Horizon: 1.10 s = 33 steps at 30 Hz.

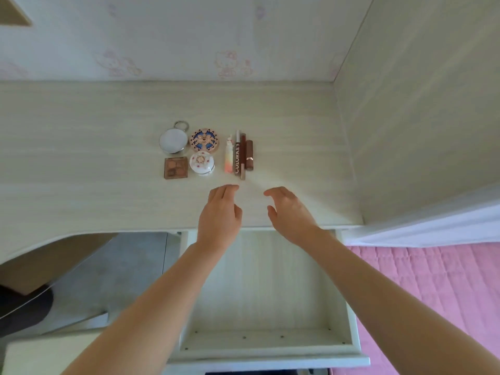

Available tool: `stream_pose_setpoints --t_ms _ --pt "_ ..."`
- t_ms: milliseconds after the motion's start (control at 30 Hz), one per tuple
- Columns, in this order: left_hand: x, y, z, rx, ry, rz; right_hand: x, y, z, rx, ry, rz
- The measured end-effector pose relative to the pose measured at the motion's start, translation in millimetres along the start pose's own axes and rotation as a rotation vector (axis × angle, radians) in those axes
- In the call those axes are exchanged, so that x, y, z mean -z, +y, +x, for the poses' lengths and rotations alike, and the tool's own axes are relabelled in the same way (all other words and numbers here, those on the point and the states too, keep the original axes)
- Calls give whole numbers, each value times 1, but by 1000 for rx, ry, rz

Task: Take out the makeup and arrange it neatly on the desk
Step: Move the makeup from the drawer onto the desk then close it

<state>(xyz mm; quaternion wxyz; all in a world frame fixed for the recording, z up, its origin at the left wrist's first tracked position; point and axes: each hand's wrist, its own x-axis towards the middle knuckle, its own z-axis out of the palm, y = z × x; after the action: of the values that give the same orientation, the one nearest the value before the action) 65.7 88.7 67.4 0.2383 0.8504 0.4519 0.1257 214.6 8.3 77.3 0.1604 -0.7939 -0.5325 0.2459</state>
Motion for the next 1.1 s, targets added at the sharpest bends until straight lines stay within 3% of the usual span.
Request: stream_pose_setpoints --t_ms 267,600,867,1100 --pt "-16 -19 -116 76 -85 -46 -36 18 -112 73 -29 67" --pt "-52 -27 -240 57 -445 47 -101 59 -211 64 -243 -53" --pt "-77 -34 -272 -50 -644 173 -124 73 -243 -34 -397 -36" --pt "-83 -39 -266 -116 -691 256 -125 81 -247 -37 -445 -62"
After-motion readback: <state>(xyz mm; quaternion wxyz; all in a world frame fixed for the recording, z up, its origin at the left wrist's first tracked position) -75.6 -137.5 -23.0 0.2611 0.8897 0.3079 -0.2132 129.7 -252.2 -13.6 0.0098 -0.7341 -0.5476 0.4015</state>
